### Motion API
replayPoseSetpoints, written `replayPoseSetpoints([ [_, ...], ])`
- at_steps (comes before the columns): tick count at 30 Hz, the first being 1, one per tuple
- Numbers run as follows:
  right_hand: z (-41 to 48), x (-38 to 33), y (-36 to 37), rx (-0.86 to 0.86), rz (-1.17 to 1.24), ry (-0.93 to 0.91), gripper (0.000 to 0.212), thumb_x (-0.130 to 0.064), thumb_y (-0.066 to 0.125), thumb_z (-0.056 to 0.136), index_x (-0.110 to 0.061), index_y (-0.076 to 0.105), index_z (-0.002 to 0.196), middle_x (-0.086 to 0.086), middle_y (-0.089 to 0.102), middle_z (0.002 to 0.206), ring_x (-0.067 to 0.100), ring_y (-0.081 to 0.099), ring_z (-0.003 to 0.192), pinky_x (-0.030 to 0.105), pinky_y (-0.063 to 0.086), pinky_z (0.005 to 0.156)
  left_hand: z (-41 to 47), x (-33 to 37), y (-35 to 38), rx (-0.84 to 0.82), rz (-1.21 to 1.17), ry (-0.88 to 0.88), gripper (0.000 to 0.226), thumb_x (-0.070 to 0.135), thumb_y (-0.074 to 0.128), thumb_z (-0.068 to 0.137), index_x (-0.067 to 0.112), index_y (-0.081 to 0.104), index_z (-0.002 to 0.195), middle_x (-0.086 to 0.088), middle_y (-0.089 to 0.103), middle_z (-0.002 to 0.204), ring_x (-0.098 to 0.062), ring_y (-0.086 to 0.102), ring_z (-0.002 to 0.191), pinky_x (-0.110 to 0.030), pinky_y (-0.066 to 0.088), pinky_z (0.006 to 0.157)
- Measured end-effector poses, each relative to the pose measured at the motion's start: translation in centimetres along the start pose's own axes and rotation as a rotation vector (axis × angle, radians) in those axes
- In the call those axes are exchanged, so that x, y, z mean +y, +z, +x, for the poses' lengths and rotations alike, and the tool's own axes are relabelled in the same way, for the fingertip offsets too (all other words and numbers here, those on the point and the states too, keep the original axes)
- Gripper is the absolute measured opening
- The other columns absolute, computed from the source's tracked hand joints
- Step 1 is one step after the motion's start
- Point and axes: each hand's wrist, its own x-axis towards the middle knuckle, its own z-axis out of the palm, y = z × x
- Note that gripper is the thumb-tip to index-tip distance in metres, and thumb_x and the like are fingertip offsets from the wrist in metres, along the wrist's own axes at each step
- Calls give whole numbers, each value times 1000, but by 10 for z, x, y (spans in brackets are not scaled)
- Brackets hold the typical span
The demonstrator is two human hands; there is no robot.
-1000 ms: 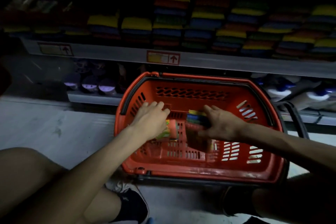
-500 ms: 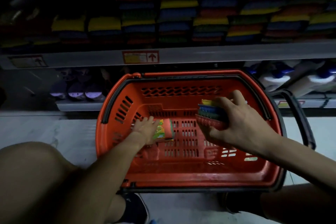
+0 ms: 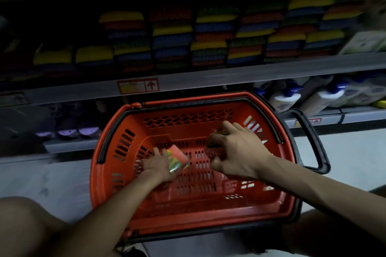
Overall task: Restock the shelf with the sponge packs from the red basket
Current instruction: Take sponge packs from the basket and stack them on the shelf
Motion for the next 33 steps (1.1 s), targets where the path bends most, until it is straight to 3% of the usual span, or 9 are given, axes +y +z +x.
replayPoseSetpoints([
  [6, 5, -25, -3, 59, 21, -28, 50, -52, 59, 79, -26, 69, 120, 7, 42, 116, 30, 48, 111, 38, 52, 85, -55, -11, -72, 113, -248, 91, 100, 62, 84, 63, 24, 34, 140, -12, 28, 138, -38, 64, 112, -39, 53, 94],
  [9, 7, -43, -12, 121, 55, -47, 45, -52, 58, 78, -30, 70, 115, 2, 41, 113, 26, 47, 110, 35, 52, 82, -93, -27, -100, 235, -332, 128, 110, 73, 74, 54, 27, 32, 144, -6, 30, 126, -38, 63, 110, -40, 54, 93],
  [14, 6, -62, -30, 185, 258, -28, 64, -64, 43, 64, -38, 73, 115, -7, 53, 115, 21, 54, 109, 35, 54, 87, -141, -53, -127, 421, -596, 171, 90, 65, 75, 53, 26, 46, 129, 1, 34, 115, -26, 60, 107, -34, 50, 93],
  [17, 8, -59, -39, 206, 445, 16, 43, -59, 60, 72, -36, 76, 103, -10, 59, 104, 16, 63, 101, 35, 52, 88, -155, -59, -130, 507, -860, 172, 99, 64, 61, 43, 28, 50, 135, 4, 39, 118, -9, 49, 105, -20, 37, 94],
  [20, 8, -49, -49, 167, 637, 30, 13, -43, 75, 81, -37, 78, 92, -12, 64, 105, 7, 63, 98, 30, 51, 88, -158, -60, -135, 422, -1325, 262, 84, 58, 64, 49, 25, 61, 127, 8, 65, 121, -13, 63, 116, -21, 43, 98],
  [24, 3, -52, -63, 61, 991, -10, 38, -44, 61, 72, -31, 77, 103, 11, 72, 108, 22, 71, 95, 42, 56, 87, -152, -66, -127, 258, -1589, 366, 73, 47, 72, 62, 24, 64, 131, 4, 74, 125, -17, 66, 123, -44, 43, 115],
  [27, 1, -66, -63, -4, 1133, -66, 36, -32, 65, 77, -20, 74, 109, 20, 69, 104, 18, 68, 84, 25, 53, 69, -152, -67, -121, 155, -1653, 414, 71, 44, 73, 66, 26, 62, 133, 0, 74, 127, -23, 66, 124, -51, 42, 116],
  [30, 2, -77, -56, 57, 1044, -57, 30, -50, 79, 84, -23, 74, 97, 2, 73, 87, 5, 63, 71, 21, 48, 61, -152, -61, -126, 162, -1660, 408, 78, 46, 80, 63, 22, 61, 134, -1, 76, 122, -21, 71, 116, -40, 53, 105],
  [33, 3, -81, -55, 74, 1073, -35, 36, -51, 74, 86, -17, 71, 94, 10, 73, 88, 13, 65, 71, 29, 51, 63, -153, -54, -135, 204, -1636, 439, 83, 46, 87, 59, 22, 61, 134, 2, 78, 116, -15, 74, 107, -24, 56, 87],
])
